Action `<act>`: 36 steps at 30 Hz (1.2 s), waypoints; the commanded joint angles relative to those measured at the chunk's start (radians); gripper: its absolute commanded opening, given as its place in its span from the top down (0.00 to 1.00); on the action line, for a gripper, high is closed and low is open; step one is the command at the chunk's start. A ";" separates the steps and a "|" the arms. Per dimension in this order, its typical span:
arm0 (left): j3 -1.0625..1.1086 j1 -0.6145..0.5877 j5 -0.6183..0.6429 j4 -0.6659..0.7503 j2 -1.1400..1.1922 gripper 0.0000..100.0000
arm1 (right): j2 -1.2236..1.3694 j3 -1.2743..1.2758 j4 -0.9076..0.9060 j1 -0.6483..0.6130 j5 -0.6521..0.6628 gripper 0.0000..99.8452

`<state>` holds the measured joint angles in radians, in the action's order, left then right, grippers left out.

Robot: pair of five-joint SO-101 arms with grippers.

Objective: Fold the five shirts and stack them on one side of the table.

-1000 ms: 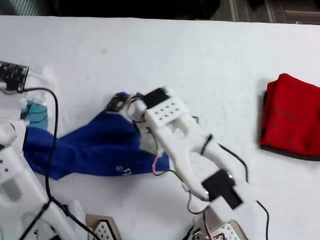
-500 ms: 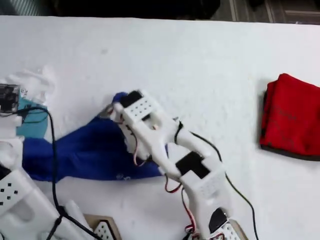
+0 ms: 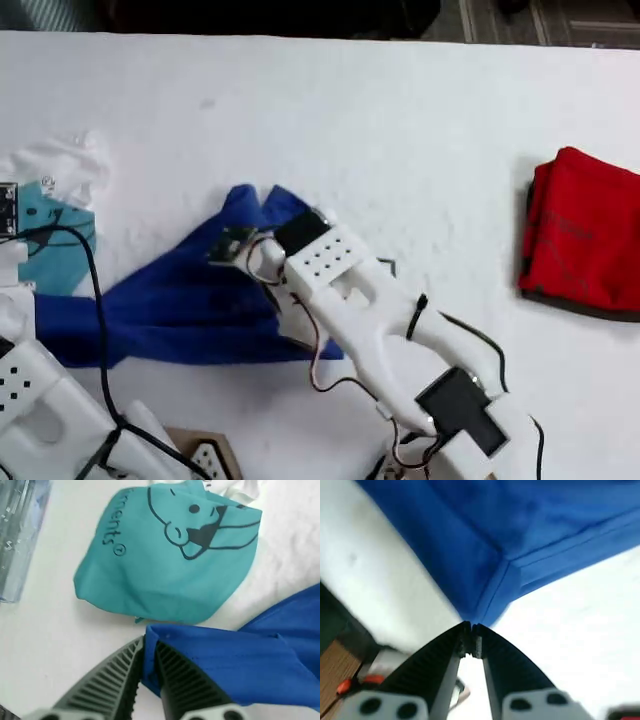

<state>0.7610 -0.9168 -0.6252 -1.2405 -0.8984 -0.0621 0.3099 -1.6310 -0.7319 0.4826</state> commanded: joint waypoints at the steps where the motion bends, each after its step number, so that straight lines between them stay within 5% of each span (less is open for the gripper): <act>1: 0.000 -0.005 0.009 0.017 -0.019 0.98 | 0.002 -0.041 0.090 -0.004 -0.055 0.98; 10: -0.008 -0.007 0.009 0.015 -0.021 0.98 | 0.206 -0.074 -0.010 -0.097 -0.084 0.98; 19: -0.002 -0.007 0.011 0.015 -0.021 0.98 | 0.194 -0.227 0.047 -0.053 -0.190 0.98; 27: -0.002 -0.007 0.011 0.015 -0.021 0.98 | 0.375 -0.331 -0.019 -0.059 -0.195 0.79; 36: -0.002 -0.007 0.011 0.015 -0.021 0.98 | 0.499 -0.331 -0.036 -0.074 -0.201 0.78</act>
<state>0.7672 -0.9168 -0.6252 -1.2405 -0.8984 0.4427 0.0138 -1.6755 -0.8071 0.2892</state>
